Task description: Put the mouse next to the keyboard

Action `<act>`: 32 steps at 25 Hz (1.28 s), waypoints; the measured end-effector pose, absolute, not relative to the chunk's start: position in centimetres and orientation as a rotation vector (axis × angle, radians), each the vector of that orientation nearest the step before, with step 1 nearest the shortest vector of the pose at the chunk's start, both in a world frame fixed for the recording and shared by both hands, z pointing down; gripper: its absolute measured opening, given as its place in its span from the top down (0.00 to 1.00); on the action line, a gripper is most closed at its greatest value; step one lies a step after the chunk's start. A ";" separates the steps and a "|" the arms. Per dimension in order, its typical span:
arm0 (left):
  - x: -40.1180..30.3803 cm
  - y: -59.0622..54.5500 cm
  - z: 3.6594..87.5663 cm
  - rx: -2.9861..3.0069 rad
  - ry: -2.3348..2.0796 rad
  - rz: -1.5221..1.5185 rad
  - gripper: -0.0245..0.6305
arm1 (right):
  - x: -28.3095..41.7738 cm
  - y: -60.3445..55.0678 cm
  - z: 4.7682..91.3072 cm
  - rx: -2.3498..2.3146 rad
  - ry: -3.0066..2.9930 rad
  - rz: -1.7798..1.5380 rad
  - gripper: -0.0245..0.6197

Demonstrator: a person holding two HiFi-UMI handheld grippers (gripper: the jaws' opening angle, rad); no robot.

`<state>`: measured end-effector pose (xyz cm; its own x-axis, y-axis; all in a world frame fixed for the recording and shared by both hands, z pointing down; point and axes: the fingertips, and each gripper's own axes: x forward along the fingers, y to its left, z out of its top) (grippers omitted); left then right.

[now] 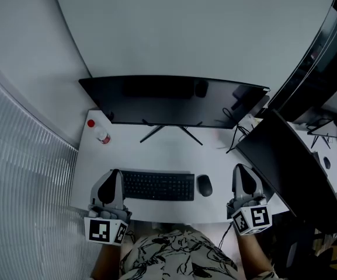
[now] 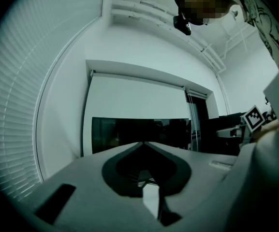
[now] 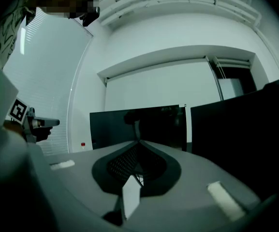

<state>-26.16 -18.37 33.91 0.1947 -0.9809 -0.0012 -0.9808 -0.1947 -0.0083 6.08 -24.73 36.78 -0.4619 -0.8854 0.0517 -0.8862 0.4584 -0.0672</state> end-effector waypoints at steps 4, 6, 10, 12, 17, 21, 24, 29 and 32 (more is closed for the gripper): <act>-27.3 -18.3 32.7 -2.370 1.994 0.011 0.97 | 6.7 -24.4 34.3 1.640 -2.707 0.096 0.95; -27.6 -18.3 32.4 -2.357 1.990 0.004 0.97 | 7.2 -24.3 33.4 1.657 -2.703 0.064 0.95; -28.6 -18.2 32.0 -2.324 2.003 -0.017 0.97 | 8.4 -24.2 32.1 1.701 -2.695 0.012 0.95; -29.4 -18.1 31.9 -2.303 2.020 -0.018 0.97 | 9.2 -24.3 31.7 1.722 -2.692 -0.013 0.95; -30.9 -17.7 32.2 -2.258 2.079 -0.037 0.97 | 11.1 -24.4 30.9 1.771 -2.661 -0.095 0.95; -31.8 -17.5 32.4 -2.243 2.115 -0.038 0.96 | 12.0 -24.4 30.9 1.802 -2.646 -0.105 0.95; -32.0 -17.3 32.4 -2.227 2.129 -0.035 0.96 | 12.0 -24.4 31.0 1.805 -2.654 -0.101 0.95; -32.0 -17.2 32.4 -2.215 2.130 -0.026 0.96 | 11.9 -24.2 30.9 1.814 -2.655 -0.099 0.95; -31.8 -17.1 32.4 -2.216 2.132 -0.020 0.97 | 11.7 -23.9 30.6 1.804 -2.662 -0.104 0.95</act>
